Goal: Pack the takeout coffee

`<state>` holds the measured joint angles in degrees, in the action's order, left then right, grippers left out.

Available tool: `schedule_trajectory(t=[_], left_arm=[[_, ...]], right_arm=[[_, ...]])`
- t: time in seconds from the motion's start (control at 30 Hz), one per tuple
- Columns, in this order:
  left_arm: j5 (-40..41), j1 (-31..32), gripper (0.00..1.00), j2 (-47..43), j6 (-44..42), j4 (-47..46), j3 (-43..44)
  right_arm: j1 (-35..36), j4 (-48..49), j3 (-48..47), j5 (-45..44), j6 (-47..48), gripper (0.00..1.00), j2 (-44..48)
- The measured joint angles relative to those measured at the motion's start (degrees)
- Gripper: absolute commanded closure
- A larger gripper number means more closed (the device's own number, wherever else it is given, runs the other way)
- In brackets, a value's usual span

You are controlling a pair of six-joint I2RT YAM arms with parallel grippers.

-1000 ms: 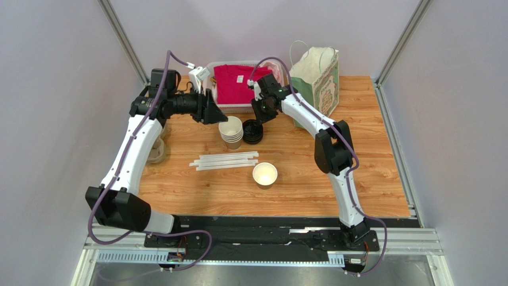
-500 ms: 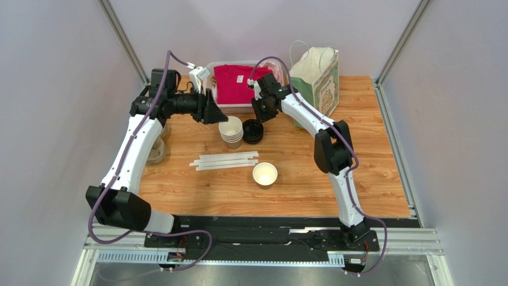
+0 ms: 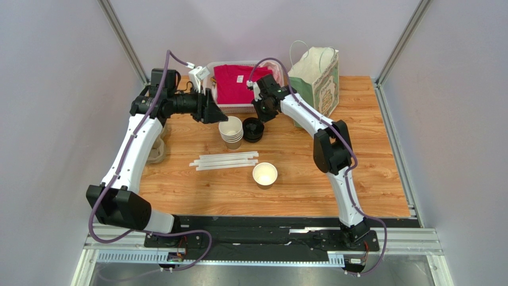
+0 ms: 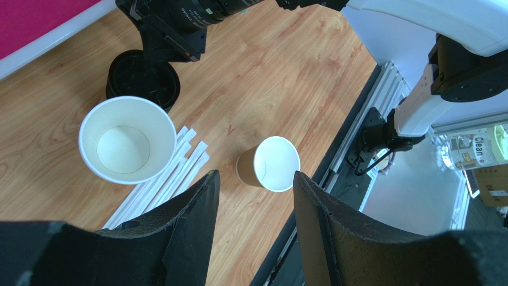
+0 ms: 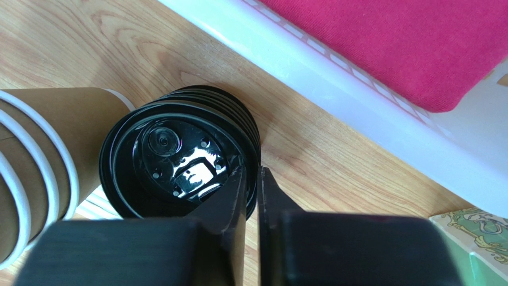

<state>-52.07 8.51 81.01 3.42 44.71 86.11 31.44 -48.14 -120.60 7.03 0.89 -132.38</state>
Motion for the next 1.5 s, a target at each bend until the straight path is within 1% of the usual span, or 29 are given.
schedule_trajectory(t=[0.37, 0.67, 0.87, 1.13, 1.27, 1.4, 1.5], left_arm=[[0.02, -0.28, 0.43, 0.04, 0.04, 0.02, 0.00], [1.27, -0.37, 0.43, 1.16, -0.94, 0.92, 2.12], [5.42, -0.37, 0.43, 4.87, -1.42, 1.38, 6.54], [13.35, 0.79, 0.43, 12.17, -2.60, 3.43, 12.57], [18.25, 2.89, 0.43, 16.33, -2.89, 4.66, 16.96], [22.84, 5.79, 0.43, 22.34, -2.91, 6.12, 23.85], [25.14, 7.69, 0.46, 26.51, -2.91, 6.97, 27.82]], right_arm=[[-0.02, -0.02, 0.00, 0.24, 0.02, 1.00, 0.24], [-1.18, 0.00, 0.00, 3.15, -0.96, 1.00, 1.57], [-2.21, 0.02, 0.00, 4.00, -1.64, 1.00, 2.05], [-2.82, 0.46, 0.70, 4.42, -1.99, 1.00, 3.50], [-2.82, 1.07, 1.81, 4.63, -2.58, 1.00, 5.16], [-2.82, 2.60, 3.02, 4.66, -3.06, 1.00, 6.73], [-2.75, 3.52, 4.24, 4.63, -3.28, 1.00, 7.54]])
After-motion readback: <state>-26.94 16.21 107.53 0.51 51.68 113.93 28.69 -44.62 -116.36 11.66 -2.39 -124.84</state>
